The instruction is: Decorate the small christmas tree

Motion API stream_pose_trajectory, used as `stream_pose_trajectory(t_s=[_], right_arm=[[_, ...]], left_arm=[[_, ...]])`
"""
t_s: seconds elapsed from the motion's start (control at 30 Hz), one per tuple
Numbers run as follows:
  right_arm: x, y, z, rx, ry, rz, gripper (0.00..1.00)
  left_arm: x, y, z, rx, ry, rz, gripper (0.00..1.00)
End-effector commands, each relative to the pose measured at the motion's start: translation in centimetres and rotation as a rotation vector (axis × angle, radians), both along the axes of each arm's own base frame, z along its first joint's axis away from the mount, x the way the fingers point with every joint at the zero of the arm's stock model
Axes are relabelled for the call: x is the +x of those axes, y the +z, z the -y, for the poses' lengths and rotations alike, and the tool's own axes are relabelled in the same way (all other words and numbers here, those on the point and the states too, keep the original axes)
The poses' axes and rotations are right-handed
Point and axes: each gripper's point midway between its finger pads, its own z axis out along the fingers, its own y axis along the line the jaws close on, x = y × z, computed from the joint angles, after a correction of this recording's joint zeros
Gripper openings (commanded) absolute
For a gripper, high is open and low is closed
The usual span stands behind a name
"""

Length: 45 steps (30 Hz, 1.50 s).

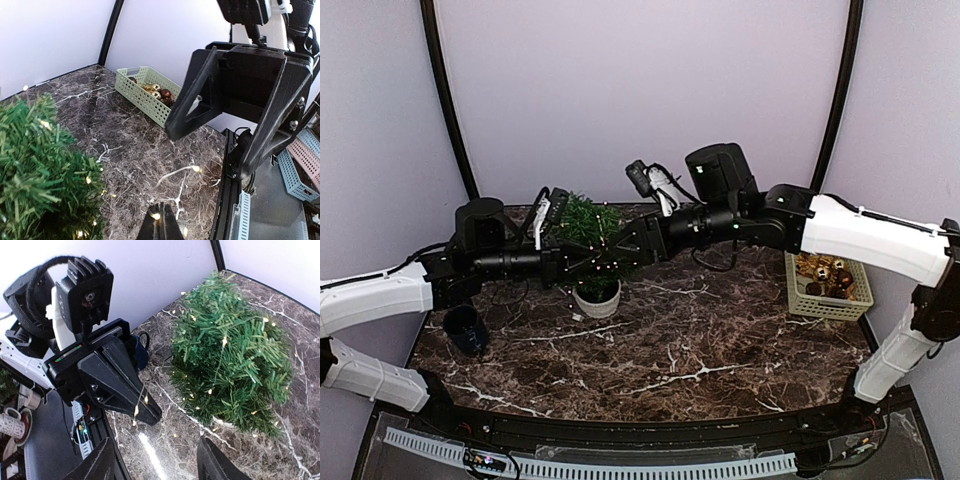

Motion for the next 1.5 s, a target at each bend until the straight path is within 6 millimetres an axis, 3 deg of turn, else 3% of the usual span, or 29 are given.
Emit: stream_pose_trajectory(t_s=[0.0, 0.23, 0.5, 0.93, 1.13, 1.3, 1.47], right_arm=[[0.7, 3.4, 0.8, 0.136, -0.098, 0.057, 0.59], [1.0, 2.6, -0.9, 0.19, -0.196, 0.018, 0.49], [0.7, 2.0, -3.5, 0.192, -0.194, -0.004, 0.39], [0.6, 1.6, -4.9, 0.182, -0.157, 0.01, 0.33], [0.4, 1.3, -5.7, 0.173, -0.121, 0.014, 0.2], [0.6, 1.0, -5.9, 0.149, -0.121, 0.025, 0.0], [1.3, 1.8, -5.4, 0.051, -0.111, 0.137, 0.0]], left_arm=[[0.4, 1.0, -1.2, -0.078, 0.1, -0.023, 0.0], [0.8, 0.2, -2.0, -0.073, 0.159, -0.055, 0.0], [0.6, -0.2, -2.4, -0.057, 0.168, -0.067, 0.0], [0.6, -0.3, -2.5, -0.047, 0.172, -0.07, 0.0], [0.6, -0.4, -2.6, -0.047, 0.18, -0.073, 0.0], [0.6, -0.5, -3.0, -0.043, 0.197, -0.075, 0.0], [0.8, -1.8, -4.1, -0.014, 0.263, -0.117, 0.0]])
